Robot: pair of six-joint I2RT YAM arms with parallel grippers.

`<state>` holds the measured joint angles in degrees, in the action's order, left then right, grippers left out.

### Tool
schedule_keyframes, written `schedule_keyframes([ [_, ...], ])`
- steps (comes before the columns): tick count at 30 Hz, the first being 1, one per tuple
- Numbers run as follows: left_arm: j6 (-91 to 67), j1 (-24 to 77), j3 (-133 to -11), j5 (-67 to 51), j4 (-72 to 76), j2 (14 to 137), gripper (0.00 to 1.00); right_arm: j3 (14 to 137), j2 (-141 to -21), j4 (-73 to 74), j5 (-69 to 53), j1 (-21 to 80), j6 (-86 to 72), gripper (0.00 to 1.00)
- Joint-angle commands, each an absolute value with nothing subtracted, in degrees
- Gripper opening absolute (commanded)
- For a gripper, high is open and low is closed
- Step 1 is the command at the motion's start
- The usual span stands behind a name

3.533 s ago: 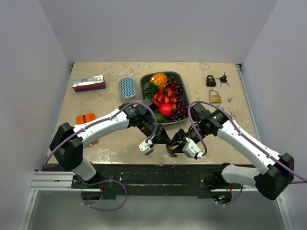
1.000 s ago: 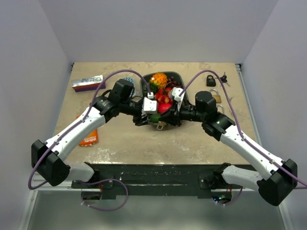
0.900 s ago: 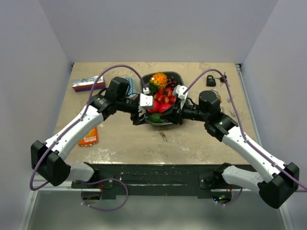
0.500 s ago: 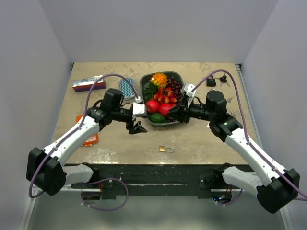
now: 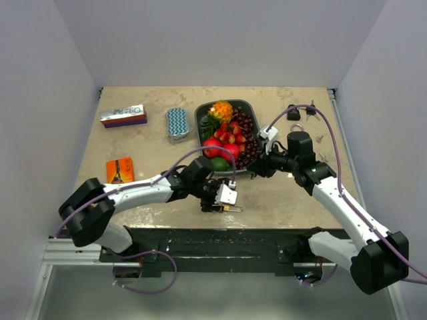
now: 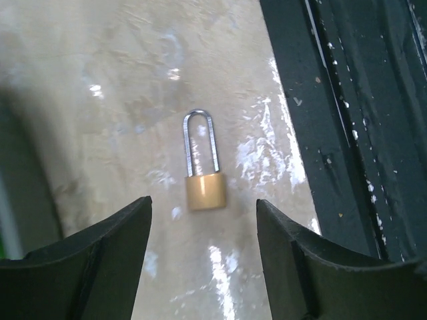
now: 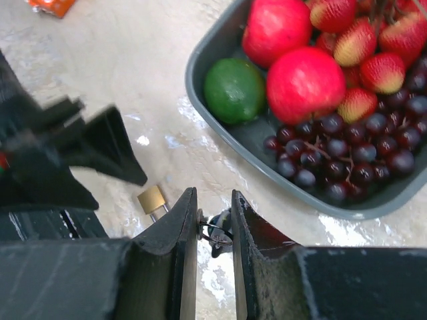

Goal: Lock with the key
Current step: Pick up the lock from the center of the board.

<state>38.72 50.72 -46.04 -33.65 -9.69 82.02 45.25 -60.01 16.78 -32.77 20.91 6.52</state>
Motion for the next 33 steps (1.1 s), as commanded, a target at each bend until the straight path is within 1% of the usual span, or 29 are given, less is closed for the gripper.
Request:
schedule_keyframes([
  [1, 41.0, 55.7, -49.4, -28.9, -3.8, 88.0, 0.68, 47.3, -61.8, 18.5, -28.1, 19.1, 4.0, 0.00],
  [8, 42.7, 57.3, -50.4, -26.6, -7.2, 92.3, 0.69, 46.7, -59.4, 19.8, -26.1, 18.2, 0.4, 0.00],
  [11, 43.2, 57.6, -50.3, -25.1, -8.2, 93.7, 0.68, 45.9, -59.3, 20.1, -26.5, 18.2, -4.0, 0.00],
  [19, 42.0, 58.1, -51.6, -22.6, -8.7, 96.5, 0.63, 43.9, -58.3, 19.4, -25.3, 18.2, -7.9, 0.00],
  [22, 41.4, 58.2, -51.9, -21.6, -9.5, 97.1, 0.53, 44.0, -58.7, 19.8, -24.8, 18.1, -8.9, 0.00],
  [23, 41.4, 58.2, -51.9, -21.4, -9.7, 97.1, 0.47, 43.9, -59.0, 19.8, -24.8, 18.1, -9.1, 0.00],
  [25, 41.6, 58.2, -51.2, -20.9, -10.0, 96.4, 0.39, 43.8, -59.2, 19.8, -25.1, 18.1, -9.7, 0.00],
  [26, 41.6, 58.1, -51.0, -20.8, -10.0, 96.0, 0.31, 43.4, -59.5, 19.5, -25.1, 18.0, -9.8, 0.00],
  [28, 41.1, 58.0, -50.1, -20.8, -10.4, 94.4, 0.22, 43.2, -59.5, 19.3, -25.5, 18.0, -9.9, 0.00],
  [29, 40.4, 57.6, -49.9, -21.0, -10.2, 93.6, 0.09, 43.2, -59.6, 19.2, -25.5, 18.0, -10.0, 0.00],
  [30, 39.6, 57.1, -49.7, -22.0, -9.8, 92.1, 0.03, 43.2, -59.6, 19.0, -25.5, 18.1, -10.1, 0.00],
  [31, 37.0, 55.6, -49.7, -22.9, -9.8, 91.3, 0.00, 43.2, -59.7, 18.9, -25.2, 18.1, -10.2, 0.00],
  [33, 33.7, 53.4, -50.4, -28.3, -9.3, 88.8, 0.00, 43.2, -60.6, 18.7, -25.1, 18.0, -10.5, 0.00],
])
